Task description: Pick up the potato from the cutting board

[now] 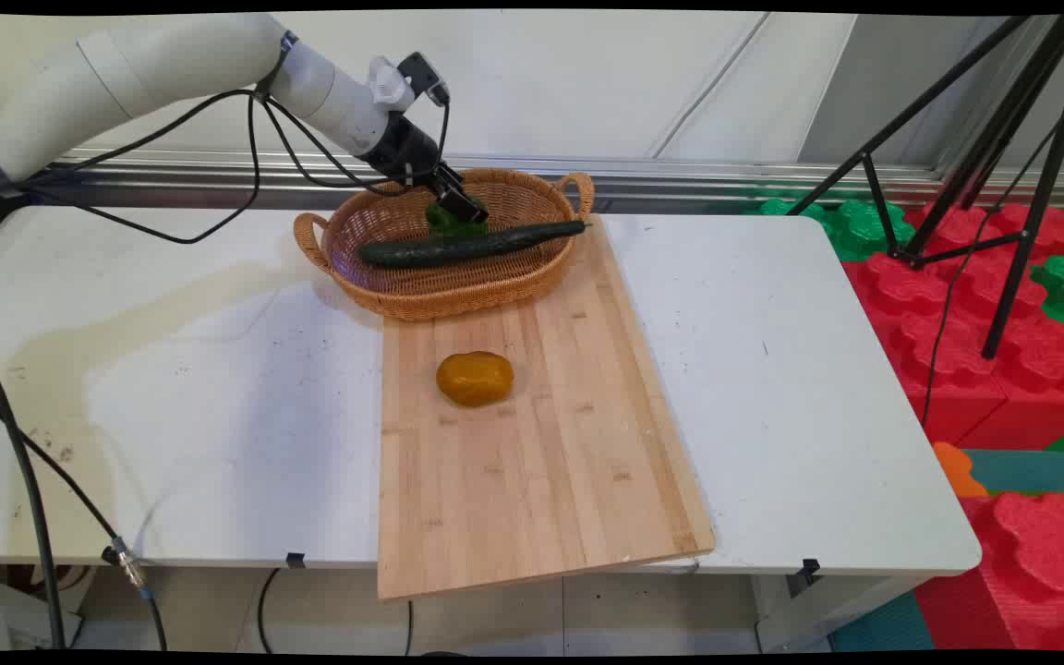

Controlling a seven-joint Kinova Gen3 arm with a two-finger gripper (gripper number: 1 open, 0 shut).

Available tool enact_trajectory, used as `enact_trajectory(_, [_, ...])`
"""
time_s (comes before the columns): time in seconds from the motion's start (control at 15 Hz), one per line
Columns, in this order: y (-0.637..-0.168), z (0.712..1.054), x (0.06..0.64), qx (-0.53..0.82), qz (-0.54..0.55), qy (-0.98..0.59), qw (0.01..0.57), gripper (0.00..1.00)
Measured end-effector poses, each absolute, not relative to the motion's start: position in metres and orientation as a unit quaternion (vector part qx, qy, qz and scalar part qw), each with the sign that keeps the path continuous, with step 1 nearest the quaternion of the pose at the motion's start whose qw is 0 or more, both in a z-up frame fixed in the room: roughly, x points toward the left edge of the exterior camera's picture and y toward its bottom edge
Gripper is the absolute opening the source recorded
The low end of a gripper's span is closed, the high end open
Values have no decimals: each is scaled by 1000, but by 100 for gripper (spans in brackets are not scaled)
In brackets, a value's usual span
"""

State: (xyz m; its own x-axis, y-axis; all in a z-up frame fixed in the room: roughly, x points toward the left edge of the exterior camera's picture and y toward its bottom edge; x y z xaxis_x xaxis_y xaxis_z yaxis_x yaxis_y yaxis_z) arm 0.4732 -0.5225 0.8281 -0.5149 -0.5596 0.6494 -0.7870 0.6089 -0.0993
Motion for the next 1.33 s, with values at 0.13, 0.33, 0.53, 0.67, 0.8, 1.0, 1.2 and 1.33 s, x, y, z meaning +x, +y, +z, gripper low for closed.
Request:
enact_trajectory(0.13, [-524, 828, 472, 394, 193, -848, 297, 100])
enact_trajectory(0.33, [-521, 832, 473, 392, 193, -845, 307, 100])
enact_trajectory(0.53, [-515, 839, 475, 389, 194, -843, 316, 100])
enact_trajectory(0.67, [-508, 846, 476, 386, 195, -842, 323, 100])
enact_trajectory(0.8, [-497, 857, 479, 382, 195, -840, 331, 100])
enact_trajectory(1.0, [-477, 871, 485, 377, 195, -839, 341, 100])
enact_trajectory(1.2, [-456, 885, 490, 373, 192, -837, 351, 100])
enact_trajectory(1.33, [-437, 897, 494, 370, 189, -836, 359, 100])
